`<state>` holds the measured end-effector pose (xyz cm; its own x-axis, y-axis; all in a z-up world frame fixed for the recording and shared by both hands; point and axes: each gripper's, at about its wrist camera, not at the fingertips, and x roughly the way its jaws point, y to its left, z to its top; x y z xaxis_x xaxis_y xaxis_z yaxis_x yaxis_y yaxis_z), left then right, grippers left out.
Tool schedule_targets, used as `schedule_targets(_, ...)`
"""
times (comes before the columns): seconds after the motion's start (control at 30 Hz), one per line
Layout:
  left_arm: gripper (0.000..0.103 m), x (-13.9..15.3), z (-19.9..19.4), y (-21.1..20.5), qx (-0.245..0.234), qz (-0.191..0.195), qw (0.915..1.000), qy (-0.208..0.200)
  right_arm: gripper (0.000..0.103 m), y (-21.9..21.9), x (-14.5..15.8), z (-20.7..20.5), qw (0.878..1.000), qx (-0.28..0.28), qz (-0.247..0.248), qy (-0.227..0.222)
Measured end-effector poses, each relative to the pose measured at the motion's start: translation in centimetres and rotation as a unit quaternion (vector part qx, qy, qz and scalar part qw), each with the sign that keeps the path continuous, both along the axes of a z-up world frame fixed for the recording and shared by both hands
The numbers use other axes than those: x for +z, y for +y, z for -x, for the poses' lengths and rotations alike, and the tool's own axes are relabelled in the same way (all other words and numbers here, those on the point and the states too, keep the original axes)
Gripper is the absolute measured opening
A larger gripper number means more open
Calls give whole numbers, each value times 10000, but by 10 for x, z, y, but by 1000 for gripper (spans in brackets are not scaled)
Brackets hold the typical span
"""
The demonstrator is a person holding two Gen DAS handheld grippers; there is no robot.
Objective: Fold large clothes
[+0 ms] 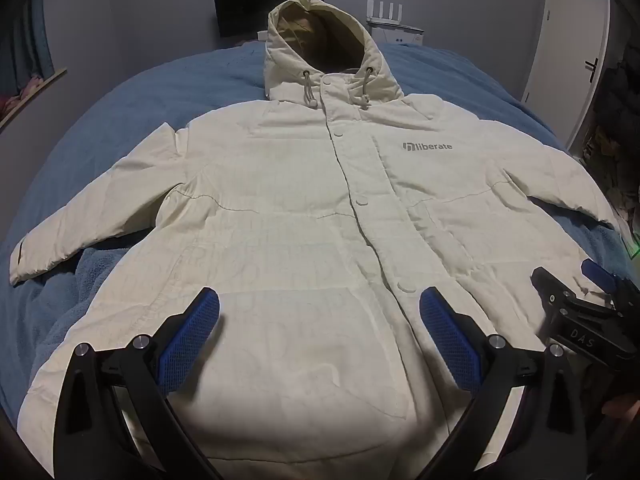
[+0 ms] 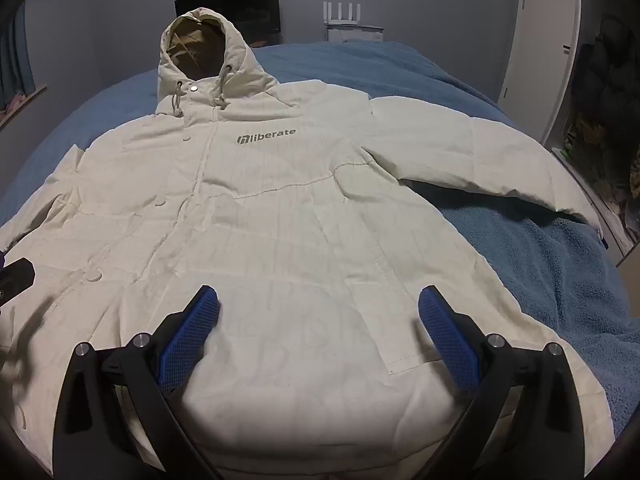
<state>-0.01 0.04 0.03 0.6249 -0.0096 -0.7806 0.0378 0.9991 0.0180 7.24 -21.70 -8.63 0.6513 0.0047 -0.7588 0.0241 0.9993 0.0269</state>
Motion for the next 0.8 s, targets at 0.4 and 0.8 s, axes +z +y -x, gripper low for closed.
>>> schedule_targets(0.4,97,0,1,0,-4,-8,10000,15,97,0,-2,0,10000,-2,-13,29)
schedule_targets(0.8,97,0,0,0,0,-1,10000,23,97,0,-3,-1,10000,-3,-25,54)
